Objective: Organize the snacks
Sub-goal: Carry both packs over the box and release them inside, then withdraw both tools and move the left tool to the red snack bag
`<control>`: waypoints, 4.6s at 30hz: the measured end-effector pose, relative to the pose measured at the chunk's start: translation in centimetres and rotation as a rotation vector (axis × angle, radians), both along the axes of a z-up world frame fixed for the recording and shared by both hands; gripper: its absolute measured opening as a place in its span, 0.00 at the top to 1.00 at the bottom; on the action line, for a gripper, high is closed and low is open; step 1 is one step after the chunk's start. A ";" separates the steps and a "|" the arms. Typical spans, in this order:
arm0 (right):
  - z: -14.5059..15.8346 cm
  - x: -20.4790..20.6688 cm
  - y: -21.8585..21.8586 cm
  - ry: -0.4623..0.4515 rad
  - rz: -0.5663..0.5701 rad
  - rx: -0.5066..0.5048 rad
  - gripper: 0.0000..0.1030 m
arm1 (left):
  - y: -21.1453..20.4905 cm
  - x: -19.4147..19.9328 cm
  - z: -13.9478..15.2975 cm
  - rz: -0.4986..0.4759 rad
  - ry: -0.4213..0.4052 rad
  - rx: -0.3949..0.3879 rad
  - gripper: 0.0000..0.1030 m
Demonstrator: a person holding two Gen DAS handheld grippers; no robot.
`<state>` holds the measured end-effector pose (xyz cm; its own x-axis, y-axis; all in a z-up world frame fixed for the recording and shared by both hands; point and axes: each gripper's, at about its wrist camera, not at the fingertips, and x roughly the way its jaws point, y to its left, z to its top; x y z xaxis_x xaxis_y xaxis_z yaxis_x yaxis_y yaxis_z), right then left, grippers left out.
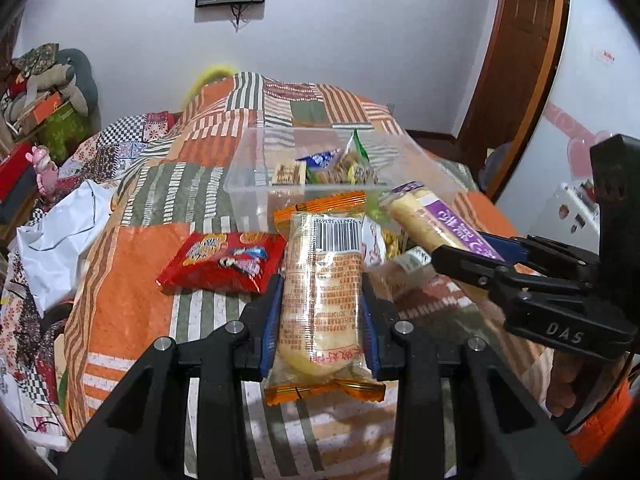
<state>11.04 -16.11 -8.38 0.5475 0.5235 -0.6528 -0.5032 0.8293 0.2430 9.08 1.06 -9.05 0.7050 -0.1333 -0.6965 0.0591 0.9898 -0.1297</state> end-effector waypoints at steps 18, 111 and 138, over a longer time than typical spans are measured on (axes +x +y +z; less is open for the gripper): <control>1.6 4.8 -1.8 -0.047 -0.137 0.016 0.59 | 2.2 6.6 0.9 0.035 -0.036 -0.002 0.66; -2.4 6.5 -1.7 0.057 -0.110 -0.156 0.30 | 8.9 11.8 -6.1 0.025 0.250 0.101 0.36; -3.6 5.4 -2.8 0.097 -0.124 -0.125 0.28 | 9.7 5.5 -7.7 0.068 0.333 -0.002 0.35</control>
